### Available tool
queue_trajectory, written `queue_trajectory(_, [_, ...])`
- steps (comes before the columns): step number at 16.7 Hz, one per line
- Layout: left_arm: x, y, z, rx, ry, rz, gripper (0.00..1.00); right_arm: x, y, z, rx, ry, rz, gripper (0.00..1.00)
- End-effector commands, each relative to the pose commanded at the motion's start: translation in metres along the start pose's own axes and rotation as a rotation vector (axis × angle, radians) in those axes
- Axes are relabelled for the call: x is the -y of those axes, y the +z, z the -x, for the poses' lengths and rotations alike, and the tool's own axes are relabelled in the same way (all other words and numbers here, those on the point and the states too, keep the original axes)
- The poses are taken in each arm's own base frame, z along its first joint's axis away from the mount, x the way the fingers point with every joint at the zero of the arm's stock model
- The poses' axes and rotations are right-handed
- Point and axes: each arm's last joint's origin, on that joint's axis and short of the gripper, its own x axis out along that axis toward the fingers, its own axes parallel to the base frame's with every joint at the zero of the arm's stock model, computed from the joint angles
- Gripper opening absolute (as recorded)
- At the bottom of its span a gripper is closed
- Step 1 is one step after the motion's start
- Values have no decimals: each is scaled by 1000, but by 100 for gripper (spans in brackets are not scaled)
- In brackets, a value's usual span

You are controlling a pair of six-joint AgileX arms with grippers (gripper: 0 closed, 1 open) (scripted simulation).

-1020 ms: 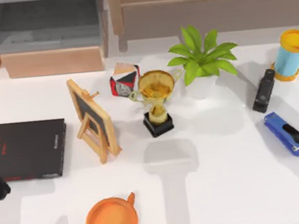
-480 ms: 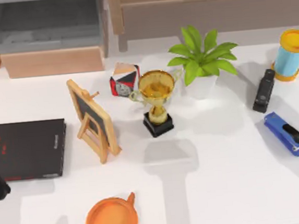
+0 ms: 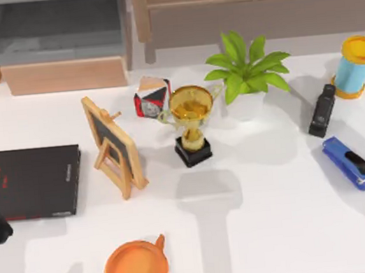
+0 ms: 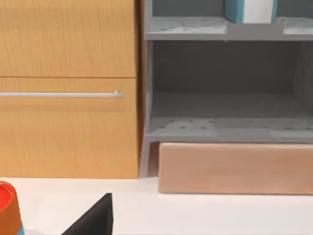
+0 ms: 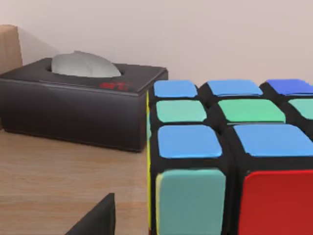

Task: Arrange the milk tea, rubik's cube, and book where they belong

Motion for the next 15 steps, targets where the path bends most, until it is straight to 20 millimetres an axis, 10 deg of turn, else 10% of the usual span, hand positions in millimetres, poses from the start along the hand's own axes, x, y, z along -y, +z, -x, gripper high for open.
queue_trajectory(10, [0, 0, 0, 0, 0, 0, 100, 3, -1, 17, -3, -5, 1, 100])
queue_trajectory(15, [0, 0, 0, 0, 0, 0, 100, 44, 22, 49, 26, -1, -22, 100])
